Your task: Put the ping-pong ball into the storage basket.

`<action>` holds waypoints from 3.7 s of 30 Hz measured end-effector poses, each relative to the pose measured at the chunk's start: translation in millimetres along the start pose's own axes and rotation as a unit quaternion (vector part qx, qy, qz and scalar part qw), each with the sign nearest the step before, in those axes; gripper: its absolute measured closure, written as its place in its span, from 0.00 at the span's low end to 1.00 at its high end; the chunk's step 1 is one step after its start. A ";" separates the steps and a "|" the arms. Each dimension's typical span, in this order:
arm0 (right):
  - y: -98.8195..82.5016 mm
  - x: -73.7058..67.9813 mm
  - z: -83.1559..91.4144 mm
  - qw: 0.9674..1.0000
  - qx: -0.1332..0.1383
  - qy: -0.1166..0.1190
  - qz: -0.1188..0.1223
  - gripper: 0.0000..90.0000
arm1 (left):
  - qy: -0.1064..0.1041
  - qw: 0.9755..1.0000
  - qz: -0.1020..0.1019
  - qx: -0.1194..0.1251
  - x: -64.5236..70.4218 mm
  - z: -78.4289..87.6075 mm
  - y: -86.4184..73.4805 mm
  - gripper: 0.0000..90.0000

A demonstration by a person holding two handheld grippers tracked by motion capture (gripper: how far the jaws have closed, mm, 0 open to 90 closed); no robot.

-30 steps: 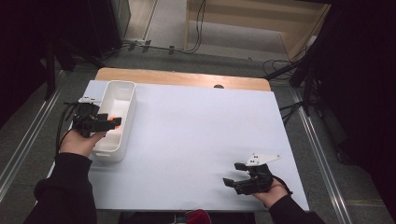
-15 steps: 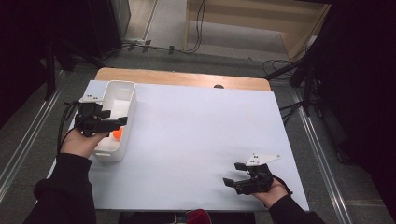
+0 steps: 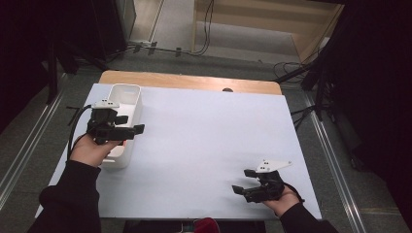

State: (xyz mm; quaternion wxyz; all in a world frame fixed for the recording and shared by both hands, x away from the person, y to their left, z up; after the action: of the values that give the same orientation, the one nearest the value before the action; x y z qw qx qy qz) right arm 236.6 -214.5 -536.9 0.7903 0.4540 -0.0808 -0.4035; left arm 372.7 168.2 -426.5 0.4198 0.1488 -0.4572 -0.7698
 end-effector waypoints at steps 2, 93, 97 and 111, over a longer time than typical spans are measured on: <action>0.1 -0.1 0.0 1.000 0.000 0.000 0.000 0.22 | -0.011 1.000 -0.001 0.001 4.5 -1.6 0.1 0.31; -0.1 0.3 0.9 1.000 0.003 -0.001 -0.001 0.22 | -0.149 0.983 -0.105 -0.029 77.3 -37.6 -71.6 0.27; 0.2 0.1 1.0 1.000 0.005 -0.001 -0.003 0.22 | -0.151 0.982 -0.112 -0.035 77.0 -36.5 -76.8 0.27; 0.3 0.0 1.2 1.000 0.005 -0.002 -0.003 0.22 | -0.156 0.980 -0.118 -0.034 73.8 -27.0 -87.9 0.27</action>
State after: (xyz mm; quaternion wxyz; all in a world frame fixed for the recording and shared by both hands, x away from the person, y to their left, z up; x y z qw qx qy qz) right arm 236.2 -215.2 -536.1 0.7866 0.4577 -0.0832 -0.4060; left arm 299.9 115.0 -502.5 0.2545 0.0659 -0.4695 -0.8429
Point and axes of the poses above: each handheld gripper's, and its own axes: z roughly backward along the jaws, y roughly out of its top, x roughly to its right, the point moved 6 cm from there along -z, roughly forward along the jaws, and after that the axes turned 9 degrees about x, right-handed, at the moved point
